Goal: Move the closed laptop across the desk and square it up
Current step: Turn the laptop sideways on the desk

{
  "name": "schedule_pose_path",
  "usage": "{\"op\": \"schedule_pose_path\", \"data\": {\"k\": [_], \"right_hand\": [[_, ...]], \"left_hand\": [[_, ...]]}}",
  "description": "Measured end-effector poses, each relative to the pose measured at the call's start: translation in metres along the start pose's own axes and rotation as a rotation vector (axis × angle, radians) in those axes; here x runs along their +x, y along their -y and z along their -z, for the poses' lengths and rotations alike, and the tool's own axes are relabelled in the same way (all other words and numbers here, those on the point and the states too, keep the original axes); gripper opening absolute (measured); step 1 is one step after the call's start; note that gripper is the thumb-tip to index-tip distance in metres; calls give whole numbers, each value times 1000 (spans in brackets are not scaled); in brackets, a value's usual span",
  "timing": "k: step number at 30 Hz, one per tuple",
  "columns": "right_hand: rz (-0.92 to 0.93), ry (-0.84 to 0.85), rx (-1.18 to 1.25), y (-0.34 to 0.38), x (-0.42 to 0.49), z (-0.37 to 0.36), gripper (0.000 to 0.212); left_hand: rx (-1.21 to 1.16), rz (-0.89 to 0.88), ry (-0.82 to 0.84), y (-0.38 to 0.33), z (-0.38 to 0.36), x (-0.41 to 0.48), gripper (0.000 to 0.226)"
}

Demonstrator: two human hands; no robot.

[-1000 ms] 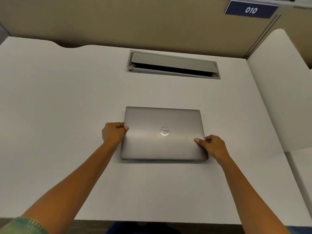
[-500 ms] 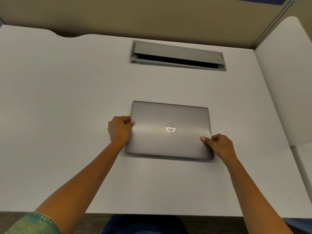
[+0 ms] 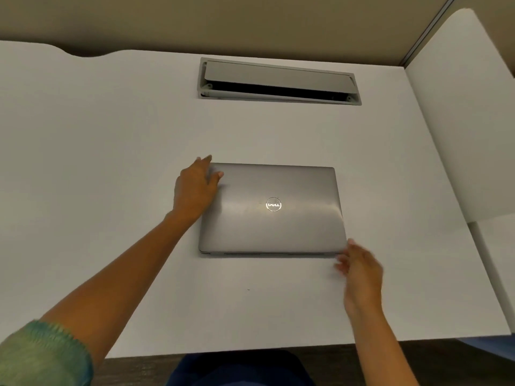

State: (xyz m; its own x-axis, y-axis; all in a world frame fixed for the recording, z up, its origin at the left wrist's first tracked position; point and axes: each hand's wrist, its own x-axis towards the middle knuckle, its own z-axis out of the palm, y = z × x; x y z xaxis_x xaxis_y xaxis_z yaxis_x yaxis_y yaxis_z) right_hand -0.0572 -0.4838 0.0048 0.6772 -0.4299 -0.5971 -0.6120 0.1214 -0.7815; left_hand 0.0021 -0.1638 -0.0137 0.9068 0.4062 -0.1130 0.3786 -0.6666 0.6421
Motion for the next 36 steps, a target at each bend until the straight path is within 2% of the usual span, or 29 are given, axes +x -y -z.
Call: {"op": "schedule_pose_path", "data": {"k": [3,5,8,12,14,19,24,27,30,32,36], "right_hand": [[-358,163,297,-25,-33,-16,21],[-456,207,389,-36,-46,-34,31],[-470,203,435,-37,-56,-57,35],[-478,169,429,-35,-55,-72,11],[-481,148,442,-37,-50,-73,12],[-432,121,391,-42,-41,-77,3],[-304,127,278,-35,-21,-74,22],[-230,134,122,-22,1,-70,30],[-91,201,-117,-2,23,-68,15],[-27,267,-233,15,35,-70,6],[23,348,-410,45,56,-77,21]], "left_hand": [[115,-171,143,-21,-11,30,53],[200,-233,263,-38,-20,46,54],[316,-248,411,-60,-34,60,54],[340,-274,483,-76,-52,64,54],[364,-268,495,-80,-57,63,52],[350,-172,454,-86,-61,63,49],[270,31,391,-71,-43,53,47],[195,162,363,-54,-28,36,43],[80,260,337,-37,-18,16,33],[-30,335,319,-28,-16,0,36],[-206,453,276,-12,-21,-25,46]]}}
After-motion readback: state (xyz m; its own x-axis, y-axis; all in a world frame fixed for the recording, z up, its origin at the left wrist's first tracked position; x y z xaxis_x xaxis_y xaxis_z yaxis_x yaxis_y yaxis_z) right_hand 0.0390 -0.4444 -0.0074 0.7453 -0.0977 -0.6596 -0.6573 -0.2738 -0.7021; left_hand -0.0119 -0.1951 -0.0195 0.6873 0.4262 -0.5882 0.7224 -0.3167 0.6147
